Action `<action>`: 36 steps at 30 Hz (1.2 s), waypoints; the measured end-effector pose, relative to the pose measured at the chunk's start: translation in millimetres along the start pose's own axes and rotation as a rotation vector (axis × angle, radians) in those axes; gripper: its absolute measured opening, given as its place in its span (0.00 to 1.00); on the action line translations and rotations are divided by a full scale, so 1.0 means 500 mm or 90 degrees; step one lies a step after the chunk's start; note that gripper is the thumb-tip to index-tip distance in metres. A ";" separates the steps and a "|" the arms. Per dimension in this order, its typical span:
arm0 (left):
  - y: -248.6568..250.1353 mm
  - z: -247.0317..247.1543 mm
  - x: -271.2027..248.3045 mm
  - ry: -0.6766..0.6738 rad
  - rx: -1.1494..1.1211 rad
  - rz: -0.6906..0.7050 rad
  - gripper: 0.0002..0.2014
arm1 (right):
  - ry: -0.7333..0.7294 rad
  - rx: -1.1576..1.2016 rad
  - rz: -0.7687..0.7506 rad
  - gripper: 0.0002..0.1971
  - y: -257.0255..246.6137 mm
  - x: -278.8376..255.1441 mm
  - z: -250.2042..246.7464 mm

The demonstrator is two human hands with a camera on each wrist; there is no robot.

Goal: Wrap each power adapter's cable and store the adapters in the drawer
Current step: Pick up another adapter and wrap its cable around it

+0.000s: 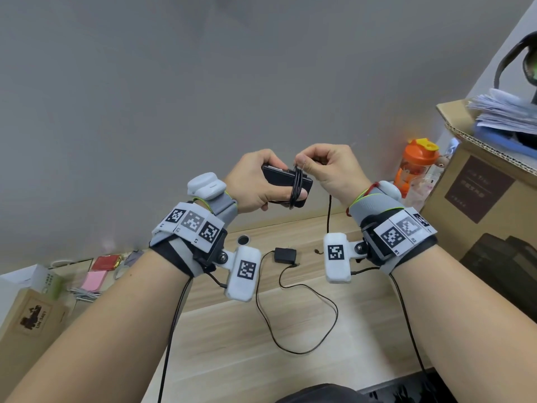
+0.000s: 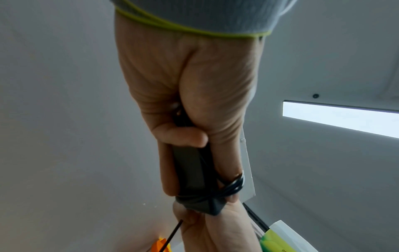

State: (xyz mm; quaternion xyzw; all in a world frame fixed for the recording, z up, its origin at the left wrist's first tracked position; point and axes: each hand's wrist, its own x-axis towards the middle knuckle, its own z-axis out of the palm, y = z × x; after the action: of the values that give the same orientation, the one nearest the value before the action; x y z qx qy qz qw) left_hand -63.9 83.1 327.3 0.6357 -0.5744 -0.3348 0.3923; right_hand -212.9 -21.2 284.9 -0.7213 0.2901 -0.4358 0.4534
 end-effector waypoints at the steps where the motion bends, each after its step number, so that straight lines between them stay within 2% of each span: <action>1: 0.002 0.000 0.000 0.005 -0.004 0.004 0.21 | -0.013 0.011 0.012 0.08 -0.001 -0.002 0.002; 4: 0.000 0.003 0.000 0.031 -0.030 0.011 0.21 | -0.062 0.024 0.070 0.12 0.003 -0.014 0.012; 7: -0.007 0.005 0.007 0.084 -0.100 0.012 0.21 | -0.101 0.011 0.114 0.09 0.008 -0.026 0.023; 10: -0.014 0.003 0.022 0.157 -0.145 -0.008 0.21 | -0.169 -0.030 0.146 0.13 0.012 -0.036 0.031; 13: -0.022 -0.003 0.036 0.210 -0.157 -0.034 0.22 | -0.250 -0.112 0.121 0.13 0.008 -0.045 0.036; 15: -0.034 -0.009 0.043 0.213 -0.124 -0.051 0.24 | -0.257 -0.178 0.094 0.12 -0.007 -0.047 0.032; 20: -0.065 -0.020 0.043 0.188 -0.027 -0.096 0.29 | -0.222 -0.167 0.071 0.09 -0.041 -0.039 0.006; 24: -0.071 -0.016 0.042 0.113 0.052 -0.084 0.25 | -0.218 -0.187 0.034 0.09 -0.026 -0.020 -0.005; 27: -0.066 -0.012 0.037 0.036 0.103 -0.081 0.24 | -0.153 -0.157 0.040 0.09 -0.025 -0.005 -0.019; 33: -0.061 -0.002 0.037 -0.037 0.071 -0.043 0.32 | -0.078 -0.086 0.036 0.09 -0.001 0.011 -0.025; 36: -0.055 0.003 0.036 -0.054 0.020 -0.015 0.28 | -0.059 -0.067 0.035 0.09 0.019 0.013 -0.026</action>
State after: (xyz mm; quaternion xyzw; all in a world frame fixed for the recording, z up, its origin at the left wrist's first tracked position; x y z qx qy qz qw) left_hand -50.1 66.3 302.8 0.6335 -0.5882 -0.3570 0.3539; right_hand -221.8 -35.7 281.2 -0.7551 0.3111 -0.3737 0.4398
